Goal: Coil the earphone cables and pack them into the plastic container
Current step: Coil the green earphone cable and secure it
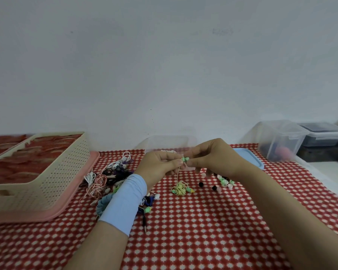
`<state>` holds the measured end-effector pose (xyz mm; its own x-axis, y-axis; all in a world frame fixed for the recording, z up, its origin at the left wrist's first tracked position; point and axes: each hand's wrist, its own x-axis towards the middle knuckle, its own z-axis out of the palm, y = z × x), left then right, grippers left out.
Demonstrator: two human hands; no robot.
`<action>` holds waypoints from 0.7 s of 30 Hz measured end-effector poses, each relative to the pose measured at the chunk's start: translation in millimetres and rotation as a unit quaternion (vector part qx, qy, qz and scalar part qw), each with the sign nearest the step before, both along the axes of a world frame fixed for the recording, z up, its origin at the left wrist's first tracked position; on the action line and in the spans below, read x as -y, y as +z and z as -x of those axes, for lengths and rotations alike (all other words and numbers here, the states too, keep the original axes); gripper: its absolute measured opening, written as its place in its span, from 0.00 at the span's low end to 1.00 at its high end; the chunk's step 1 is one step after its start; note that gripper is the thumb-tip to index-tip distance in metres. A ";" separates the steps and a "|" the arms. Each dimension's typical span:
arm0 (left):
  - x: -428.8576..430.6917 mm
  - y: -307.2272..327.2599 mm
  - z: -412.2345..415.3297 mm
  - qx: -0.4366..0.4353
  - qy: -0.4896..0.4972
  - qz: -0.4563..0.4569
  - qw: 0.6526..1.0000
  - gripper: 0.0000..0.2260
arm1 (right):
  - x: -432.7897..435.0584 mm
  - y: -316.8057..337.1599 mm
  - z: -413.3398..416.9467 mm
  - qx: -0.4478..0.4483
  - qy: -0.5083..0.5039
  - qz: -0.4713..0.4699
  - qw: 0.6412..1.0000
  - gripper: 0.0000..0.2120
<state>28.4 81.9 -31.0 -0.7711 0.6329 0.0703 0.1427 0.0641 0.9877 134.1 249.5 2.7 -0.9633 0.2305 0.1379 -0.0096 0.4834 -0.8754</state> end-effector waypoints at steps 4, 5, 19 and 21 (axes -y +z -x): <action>-1.1 1.8 -1.9 -0.009 -0.002 0.008 1.000 0.06 | 2.0 2.3 -0.4 -0.018 -0.011 -0.032 0.999 0.06; -1.3 2.1 -2.1 -0.012 -0.001 0.011 1.000 0.06 | 2.4 2.8 -0.3 -0.021 -0.012 -0.038 0.999 0.05; 4.9 0.6 2.9 0.011 -0.022 -0.011 1.000 0.05 | 2.9 4.9 -4.5 0.003 0.041 0.037 0.998 0.07; 5.3 1.3 2.3 0.017 -0.031 -0.015 0.999 0.06 | 2.0 4.9 -5.6 0.018 0.048 0.074 0.996 0.06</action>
